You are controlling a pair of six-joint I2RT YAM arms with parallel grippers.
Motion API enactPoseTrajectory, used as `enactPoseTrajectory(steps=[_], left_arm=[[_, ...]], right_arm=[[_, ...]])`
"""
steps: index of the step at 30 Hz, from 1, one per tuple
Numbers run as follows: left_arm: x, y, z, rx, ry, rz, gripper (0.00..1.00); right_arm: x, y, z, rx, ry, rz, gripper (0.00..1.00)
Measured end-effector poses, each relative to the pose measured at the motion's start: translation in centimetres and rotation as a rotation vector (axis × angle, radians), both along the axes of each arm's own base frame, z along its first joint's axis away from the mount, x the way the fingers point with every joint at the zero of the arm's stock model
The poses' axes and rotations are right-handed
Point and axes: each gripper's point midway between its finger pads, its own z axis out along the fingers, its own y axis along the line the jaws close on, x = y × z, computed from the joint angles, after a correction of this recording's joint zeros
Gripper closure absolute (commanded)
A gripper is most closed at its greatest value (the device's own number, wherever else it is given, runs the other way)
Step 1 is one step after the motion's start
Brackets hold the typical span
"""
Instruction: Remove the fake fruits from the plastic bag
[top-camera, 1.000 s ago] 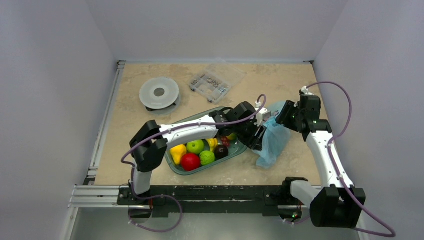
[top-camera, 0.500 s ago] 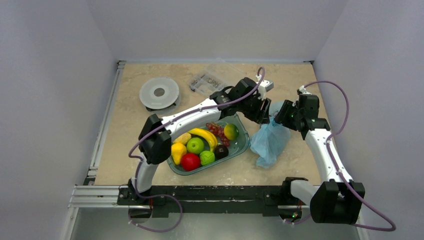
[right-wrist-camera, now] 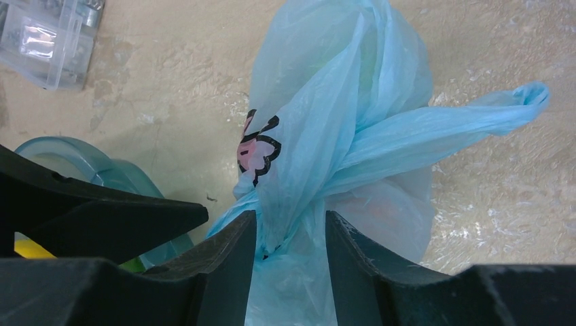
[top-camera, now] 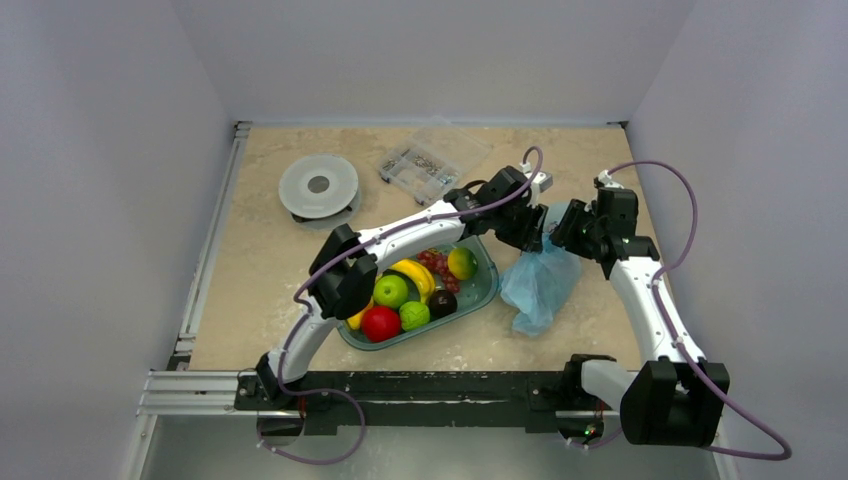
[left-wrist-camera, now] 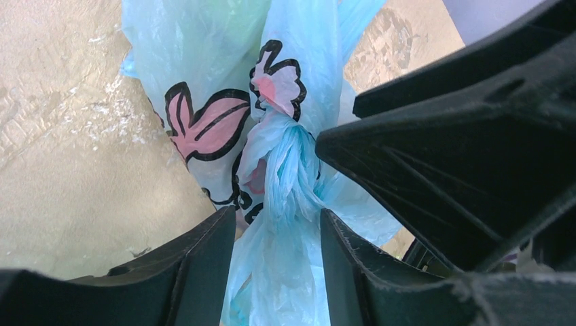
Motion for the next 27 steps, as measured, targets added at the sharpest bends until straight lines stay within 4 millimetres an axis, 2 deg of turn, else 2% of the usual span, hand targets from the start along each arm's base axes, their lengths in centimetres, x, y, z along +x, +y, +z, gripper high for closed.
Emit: enactPoseTrajectory(steps=[7,12,15,20,27], left_arm=[[-0.3,-0.2,-0.3,-0.006,0.028,-0.005,0.85],[-0.7,-0.5,-0.3,-0.024,0.048,-0.013,1.0],[-0.9,-0.5,-0.5,-0.028,0.056,-0.019,1.0],[-1.2,-0.6,-0.5,-0.037,0.068,-0.028,1.0],[-2.1,0.3,0.9,-0.056,0.067,-0.03,1.0]], right_arm=[[0.0,0.0,0.0,-0.002,-0.002,-0.001,0.62],[0.1,0.0,-0.2,-0.001,0.006,-0.001,0.55],[0.0,0.1,-0.4,-0.001,0.013,0.005,0.54],[0.0,0.4,-1.0,0.0,0.03,0.011,0.59],[0.0,0.0,-1.6,-0.012,0.047,-0.013,0.84]])
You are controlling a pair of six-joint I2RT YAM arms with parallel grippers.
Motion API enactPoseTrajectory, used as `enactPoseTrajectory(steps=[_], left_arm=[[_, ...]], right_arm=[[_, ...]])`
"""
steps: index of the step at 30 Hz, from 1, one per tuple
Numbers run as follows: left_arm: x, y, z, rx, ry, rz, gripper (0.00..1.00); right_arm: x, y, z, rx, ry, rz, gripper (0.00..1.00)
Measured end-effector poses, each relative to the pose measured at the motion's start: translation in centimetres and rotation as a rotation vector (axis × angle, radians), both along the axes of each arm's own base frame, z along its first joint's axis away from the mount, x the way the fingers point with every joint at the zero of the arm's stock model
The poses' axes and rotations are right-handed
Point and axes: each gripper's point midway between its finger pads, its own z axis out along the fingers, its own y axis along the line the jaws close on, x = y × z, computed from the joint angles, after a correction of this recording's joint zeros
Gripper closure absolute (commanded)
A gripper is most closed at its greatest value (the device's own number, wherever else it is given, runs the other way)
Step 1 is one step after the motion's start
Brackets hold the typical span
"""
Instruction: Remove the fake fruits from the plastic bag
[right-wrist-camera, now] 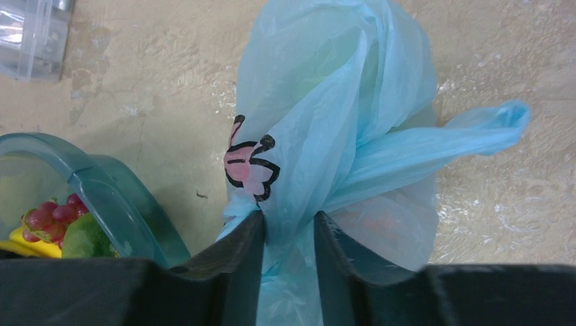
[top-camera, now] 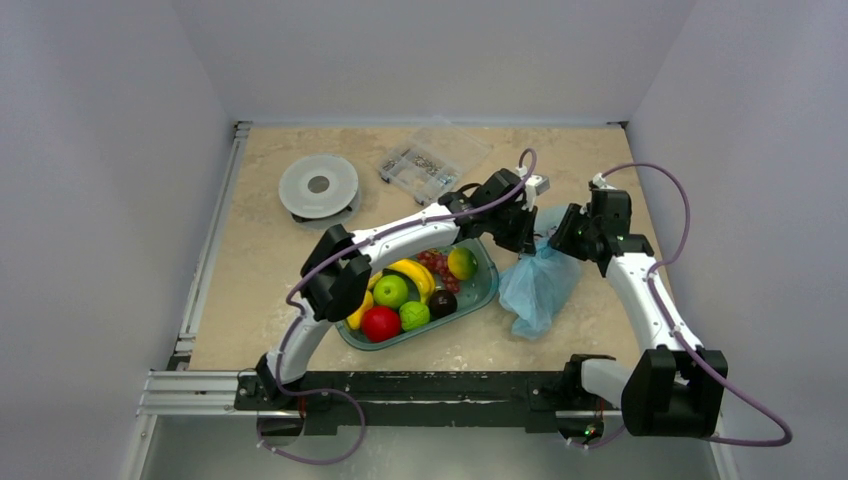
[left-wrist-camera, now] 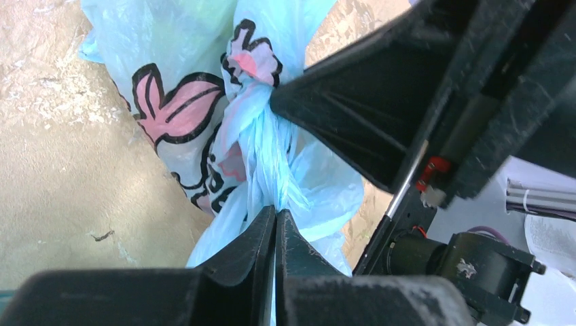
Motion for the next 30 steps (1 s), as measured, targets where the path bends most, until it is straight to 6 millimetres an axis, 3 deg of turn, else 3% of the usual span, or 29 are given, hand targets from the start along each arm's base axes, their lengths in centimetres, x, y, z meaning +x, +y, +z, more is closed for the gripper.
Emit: enactPoseTrajectory(steps=[2,4,14,21,22,24,30], left_arm=[[-0.4,0.2,0.5,-0.011,-0.006,-0.003,1.0],[-1.0,0.6,0.7,-0.017,-0.005,-0.006,1.0],[-5.7,2.0,0.4,-0.025,0.013,-0.041,1.0],[-9.1,2.9,2.7,-0.049,-0.019,-0.074,1.0],[-9.4,3.0,3.0,-0.051,-0.022,-0.078,0.96],[-10.1,3.3,3.8,-0.06,-0.029,-0.086,0.78],[-11.1,4.1,4.3,-0.023,-0.019,-0.108,0.55]], right_arm=[[0.0,-0.4,0.1,-0.016,-0.006,-0.019,0.95],[0.1,-0.8,0.4,-0.03,-0.014,-0.042,1.0],[-0.2,-3.1,1.7,-0.089,-0.048,-0.191,1.0],[1.6,-3.9,3.8,-0.108,-0.065,-0.242,1.0],[1.9,-4.0,4.2,-0.112,-0.072,-0.244,1.0],[2.4,-4.1,4.7,-0.118,-0.08,-0.242,1.0],[2.6,-4.0,5.0,-0.128,-0.089,-0.213,1.0]])
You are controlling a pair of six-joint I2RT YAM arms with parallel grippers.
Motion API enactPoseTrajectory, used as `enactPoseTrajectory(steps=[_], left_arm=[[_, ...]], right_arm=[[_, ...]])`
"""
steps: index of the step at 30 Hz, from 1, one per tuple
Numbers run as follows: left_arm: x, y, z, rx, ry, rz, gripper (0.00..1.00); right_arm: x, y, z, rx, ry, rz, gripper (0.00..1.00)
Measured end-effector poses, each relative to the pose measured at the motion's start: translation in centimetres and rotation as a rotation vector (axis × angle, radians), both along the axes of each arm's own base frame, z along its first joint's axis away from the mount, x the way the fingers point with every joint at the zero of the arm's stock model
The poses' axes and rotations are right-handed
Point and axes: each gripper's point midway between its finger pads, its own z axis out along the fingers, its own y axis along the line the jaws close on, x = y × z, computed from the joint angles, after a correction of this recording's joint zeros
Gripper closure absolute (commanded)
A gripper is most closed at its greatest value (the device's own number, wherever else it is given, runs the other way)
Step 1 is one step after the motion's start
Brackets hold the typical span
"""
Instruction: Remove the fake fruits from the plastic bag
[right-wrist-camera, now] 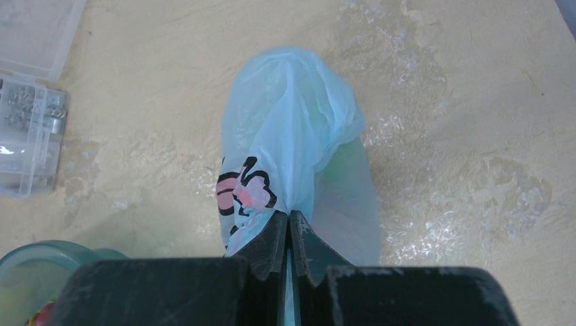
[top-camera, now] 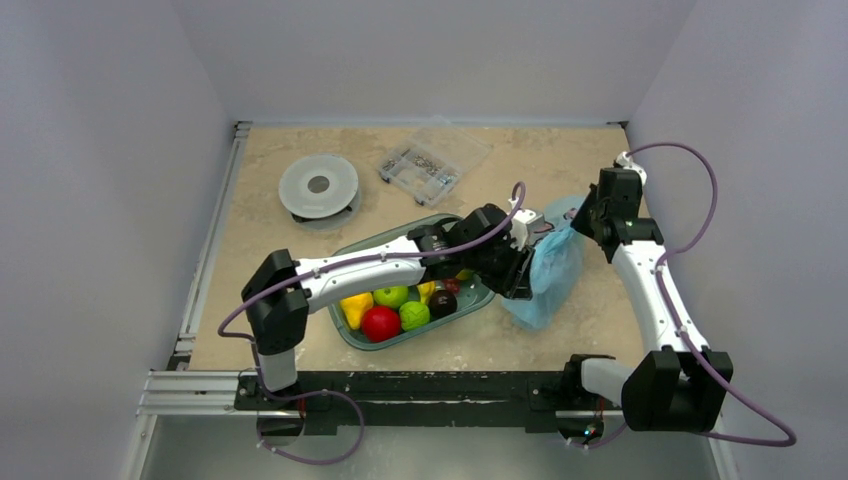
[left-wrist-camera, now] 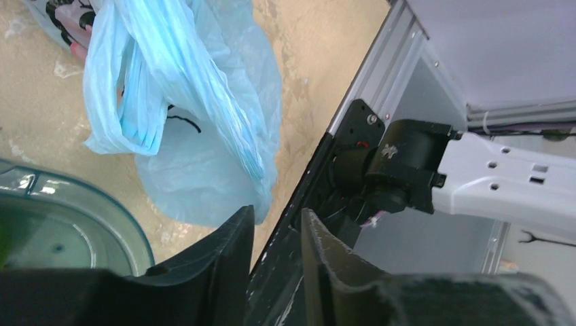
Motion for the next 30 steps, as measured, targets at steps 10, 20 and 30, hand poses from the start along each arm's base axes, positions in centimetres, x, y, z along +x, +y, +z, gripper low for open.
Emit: enactPoseTrajectory(steps=[10,20,30], left_arm=[[2.6,0.0,5.9,-0.005,-0.156,0.017,0.39],[8.1,-2.2,5.8,0.014,-0.217,0.089,0.43],[8.6,-3.1,0.1,0.124,-0.167,0.071,0.83]], right_arm=[[-0.5,0.9,1.1,0.01,-0.058,0.064,1.0],[-0.7,1.6,0.9,0.032,-0.058,0.097,1.0],[-0.8,1.8,1.1,0.04,-0.066,0.11,1.0]])
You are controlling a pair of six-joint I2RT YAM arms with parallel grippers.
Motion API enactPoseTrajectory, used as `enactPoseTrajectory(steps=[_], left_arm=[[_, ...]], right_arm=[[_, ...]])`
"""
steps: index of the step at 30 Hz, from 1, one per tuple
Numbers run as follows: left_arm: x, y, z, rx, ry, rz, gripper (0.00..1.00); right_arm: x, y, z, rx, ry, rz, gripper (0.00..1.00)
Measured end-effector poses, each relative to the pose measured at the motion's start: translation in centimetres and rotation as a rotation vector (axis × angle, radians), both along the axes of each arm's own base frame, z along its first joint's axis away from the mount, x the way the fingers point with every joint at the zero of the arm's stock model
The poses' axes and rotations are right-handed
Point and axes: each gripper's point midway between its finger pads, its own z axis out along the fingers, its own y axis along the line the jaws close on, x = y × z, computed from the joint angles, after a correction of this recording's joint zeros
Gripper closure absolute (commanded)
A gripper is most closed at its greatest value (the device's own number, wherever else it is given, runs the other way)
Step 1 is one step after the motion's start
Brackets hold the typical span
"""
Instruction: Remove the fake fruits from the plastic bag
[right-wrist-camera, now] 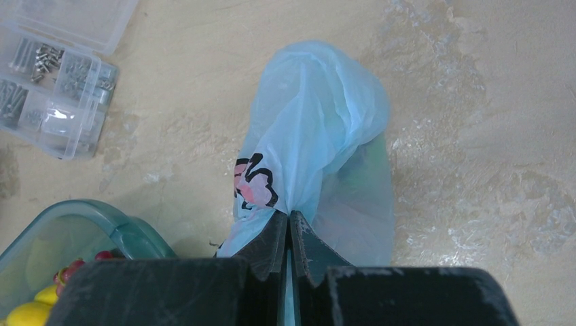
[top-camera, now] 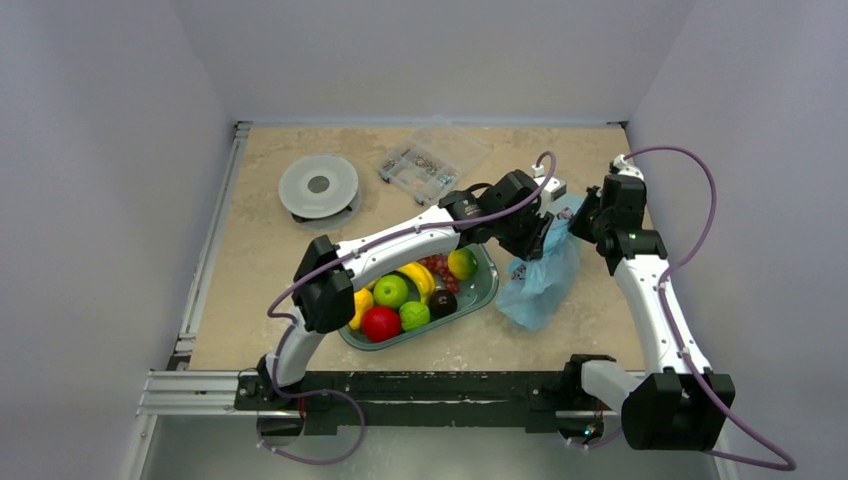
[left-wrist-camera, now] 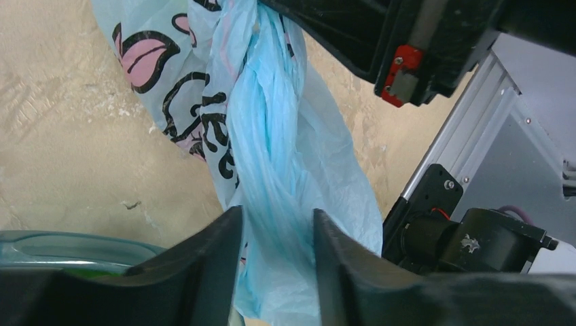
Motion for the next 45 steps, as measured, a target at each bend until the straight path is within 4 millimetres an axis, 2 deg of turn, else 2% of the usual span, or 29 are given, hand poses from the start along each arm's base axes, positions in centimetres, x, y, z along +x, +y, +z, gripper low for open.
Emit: enactPoseTrajectory(steps=[2,4,6,10,14,20,26,32,33,36,37,45], left_arm=[[0.0,0.0,0.0,0.004,-0.007,-0.008,0.94],[0.1,-0.1,0.1,-0.003,-0.017,-0.013,1.0],[-0.1,0.2,-0.2,-0.007,-0.022,-0.013,1.0],[-1.2,2.3,-0.8,0.0,-0.016,-0.011,1.0],[-2.5,4.2,0.2,-0.043,-0.026,-0.005,1.0],[-5.1,5.8,1.5,-0.119,-0.014,0.001,1.0],[-6.2,5.4,1.1,-0.135,0.013,-0.003,1.0],[-6.2,5.2,1.3,-0.145,0.012,-0.001,1.0],[-6.2,5.2,1.3,-0.145,0.012,-0.001,1.0],[-6.2,5.2,1.3,-0.147,0.013,-0.003,1.0],[-6.2,5.2,1.3,-0.148,0.013,-0.004,1.0],[-6.4,5.0,1.5,-0.156,0.018,-0.011,1.0]], right_arm=[[0.0,0.0,0.0,0.0,0.001,0.0,1.0],[0.0,-0.1,-0.2,-0.003,0.006,-0.001,1.0],[0.1,-0.4,-0.5,-0.015,0.02,-0.019,1.0],[0.0,-1.0,-1.8,-0.03,0.071,-0.047,1.0],[0.1,-1.5,-2.7,-0.041,0.115,-0.088,1.0],[1.4,-2.2,-3.0,-0.067,0.148,-0.119,1.0],[1.7,-2.1,-1.9,-0.069,0.125,-0.102,0.64],[0.3,-2.1,0.9,-0.075,0.037,-0.098,0.41],[-0.1,-2.1,1.3,-0.075,0.024,-0.101,0.34],[-1.4,-2.2,2.3,-0.064,0.003,-0.123,0.04],[-1.8,-2.2,2.4,-0.055,0.003,-0.138,0.02],[-5.3,-3.7,2.7,-0.014,0.014,-0.335,0.01]])
